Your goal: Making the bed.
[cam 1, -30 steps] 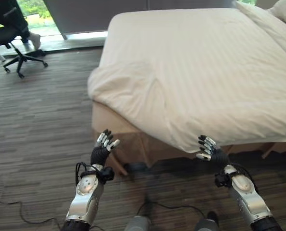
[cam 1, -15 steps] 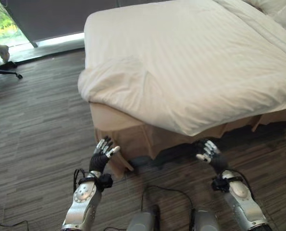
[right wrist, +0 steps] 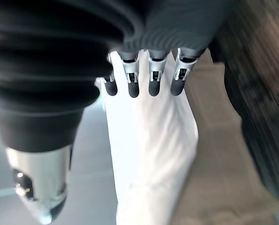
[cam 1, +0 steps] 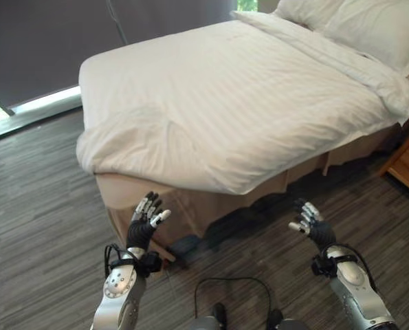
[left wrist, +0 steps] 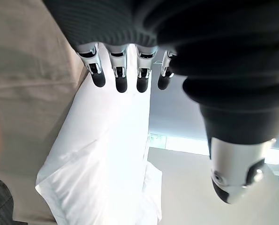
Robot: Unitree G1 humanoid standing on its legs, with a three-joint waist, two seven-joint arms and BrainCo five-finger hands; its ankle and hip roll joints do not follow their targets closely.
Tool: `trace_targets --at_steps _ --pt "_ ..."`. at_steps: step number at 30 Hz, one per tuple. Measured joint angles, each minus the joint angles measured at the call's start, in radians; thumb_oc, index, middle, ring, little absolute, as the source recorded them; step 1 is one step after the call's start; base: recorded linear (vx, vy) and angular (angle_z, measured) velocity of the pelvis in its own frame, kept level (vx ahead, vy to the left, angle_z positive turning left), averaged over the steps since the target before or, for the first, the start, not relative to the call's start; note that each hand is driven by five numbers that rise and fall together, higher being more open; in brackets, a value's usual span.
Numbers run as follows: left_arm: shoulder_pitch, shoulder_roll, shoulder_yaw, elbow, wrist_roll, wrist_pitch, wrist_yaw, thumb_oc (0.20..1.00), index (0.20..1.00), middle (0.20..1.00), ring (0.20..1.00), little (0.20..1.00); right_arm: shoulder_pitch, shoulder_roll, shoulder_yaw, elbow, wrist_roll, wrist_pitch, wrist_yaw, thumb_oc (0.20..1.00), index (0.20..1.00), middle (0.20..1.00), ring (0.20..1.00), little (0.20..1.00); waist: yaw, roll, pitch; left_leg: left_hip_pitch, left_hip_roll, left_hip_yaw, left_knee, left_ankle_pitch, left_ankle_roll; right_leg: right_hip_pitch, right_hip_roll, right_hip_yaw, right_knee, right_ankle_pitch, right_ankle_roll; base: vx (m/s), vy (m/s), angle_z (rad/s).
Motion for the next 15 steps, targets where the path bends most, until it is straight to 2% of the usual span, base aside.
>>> trace_targets --at_steps 1,2,3,4,5,7,8,9,10,12,13,14,15 --pt "0.012 -0.007 0.0 0.0 -0.026 -0.001 0.0 1.0 1.0 1.0 1.0 1.0 -0.001 -0.014 -0.016 0.0 -0.001 -0.002 0.002 1.0 1.0 1.0 1.0 1.0 0.025 -0.011 -0.001 0.002 -0.022 -0.088 0.016 0.016 0.006 0.005 -0.014 0.018 -0.004 0.002 -0.003 -0.13 -0.017 -0.48" --pt "0.031 -0.017 0.001 -0.001 -0.034 -0.008 -0.002 1.0 1.0 1.0 1.0 1.0 -0.012 -0.021 -0.049 0.001 -0.001 -0.005 0.001 1.0 1.0 1.0 1.0 1.0 0.024 0.0 -0.012 0.003 -0.042 -0.174 0.023 0.013 0.002 0.005 -0.013 0.026 -0.004 0.002 -0.003 -0.11 0.031 -0.38" --pt "0.025 -0.026 0.002 -0.001 -0.034 -0.01 -0.005 1.0 1.0 1.0 1.0 1.0 -0.014 -0.028 -0.07 0.001 -0.001 -0.005 0.001 1.0 1.0 1.0 1.0 1.0 0.016 0.001 -0.012 0.003 -0.032 -0.197 0.026 0.025 0.001 0.001 -0.028 0.037 -0.002 0.008 -0.015 -0.12 0.057 -0.19" --pt "0.009 -0.033 0.008 0.016 -0.036 -0.017 -0.006 1.0 1.0 1.0 1.0 1.0 -0.018 -0.054 -0.077 -0.002 -0.004 -0.002 0.004 1.0 1.0 1.0 1.0 1.0 0.019 -0.022 -0.008 -0.009 -0.044 -0.214 0.031 0.069 -0.049 -0.009 -0.055 0.041 -0.005 0.024 -0.049 -0.06 0.09 -0.33" --pt "0.007 -0.046 0.03 0.012 -0.038 -0.022 -0.006 1.0 1.0 1.0 1.0 1.0 -0.014 -0.061 -0.125 -0.018 -0.005 -0.003 0.001 1.0 1.0 1.0 1.0 1.0 0.023 -0.04 -0.007 -0.01 -0.003 -0.213 0.06 0.037 -0.048 -0.003 -0.064 0.04 -0.029 0.036 -0.059 -0.09 0.172 -0.36" --pt "-0.001 -0.057 0.036 0.011 -0.074 -0.024 0.002 1.0 1.0 1.0 1.0 1.0 0.0 -0.068 -0.216 -0.023 -0.005 -0.012 -0.009 1.0 1.0 1.0 1.0 1.0 -0.015 -0.039 -0.006 0.03 0.116 -0.235 0.082 0.029 -0.061 0.026 -0.069 0.025 -0.049 0.064 -0.027 -0.1 0.227 -0.08" --pt "-0.015 -0.063 0.027 0.011 -0.074 -0.024 0.005 1.0 1.0 1.0 1.0 1.0 0.015 -0.073 -0.251 -0.006 -0.005 -0.023 -0.016 1.0 1.0 1.0 1.0 1.0 -0.036 -0.038 -0.007 0.043 0.156 -0.258 0.082 0.016 -0.088 0.03 -0.069 0.012 -0.05 0.07 -0.019 -0.12 0.326 0.22" --pt "-0.027 -0.069 0.02 0.004 -0.075 -0.024 0.004 1.0 1.0 1.0 1.0 1.0 0.031 -0.082 -0.257 0.011 -0.006 -0.02 -0.039 1.0 1.0 1.0 1.0 1.0 -0.048 -0.031 -0.006 0.059 0.22 -0.255 0.051 0.016 -0.088 0.025 -0.075 0.008 -0.052 0.073 -0.013 -0.11 0.368 0.23" --pt "-0.044 -0.069 0.009 0.005 -0.075 -0.024 0.004 1.0 1.0 1.0 1.0 1.0 0.038 -0.089 -0.257 0.015 -0.007 -0.02 -0.044 1.0 1.0 1.0 1.0 1.0 -0.055 -0.026 -0.004 0.063 0.246 -0.251 0.041 0.017 -0.088 0.023 -0.084 0.007 -0.054 0.078 -0.004 -0.1 0.421 0.22" --pt "-0.054 -0.069 -0.004 0.009 -0.075 -0.022 0.002 1.0 1.0 1.0 1.0 1.0 0.038 -0.088 -0.257 0.026 -0.007 -0.018 -0.046 1.0 1.0 1.0 1.0 1.0 -0.065 -0.015 -0.005 0.062 0.273 -0.243 0.02 0.018 -0.086 0.026 -0.112 -0.005 -0.057 0.088 0.011 -0.03 0.178 0.29" --pt "-0.056 -0.072 -0.007 0.008 -0.076 -0.022 0.001 1.0 1.0 1.0 1.0 1.0 0.038 -0.091 -0.249 0.025 -0.007 -0.018 -0.045 1.0 1.0 1.0 1.0 1.0 -0.07 0.0 -0.004 0.071 0.28 -0.222 -0.015 0.09 -0.06 0.041 -0.12 -0.021 -0.062 0.086 0.04 -0.03 0.269 0.42" --pt "-0.049 -0.069 0.003 0.007 -0.082 -0.021 0.005 1.0 1.0 1.0 1.0 1.0 0.033 -0.084 -0.209 0.031 -0.008 -0.018 -0.042 1.0 1.0 1.0 1.0 1.0 -0.063 0.012 0.005 0.103 0.246 -0.209 -0.034 0.057 -0.107 0.053 -0.161 0.006 -0.067 0.088 0.084 -0.06 0.675 0.77" --pt "-0.051 -0.065 0.014 0.046 -0.107 -0.029 0.008 1.0 1.0 1.0 1.0 1.0 0.037 -0.066 -0.186 0.033 -0.01 -0.019 -0.04 1.0 1.0 1.0 1.0 1.0 -0.057 -0.003 0.008 0.092 0.218 -0.171 -0.043 0.005 -0.118 0.076 -0.216 -0.041 -0.068 0.11 0.092 -0.06 0.677 0.89"
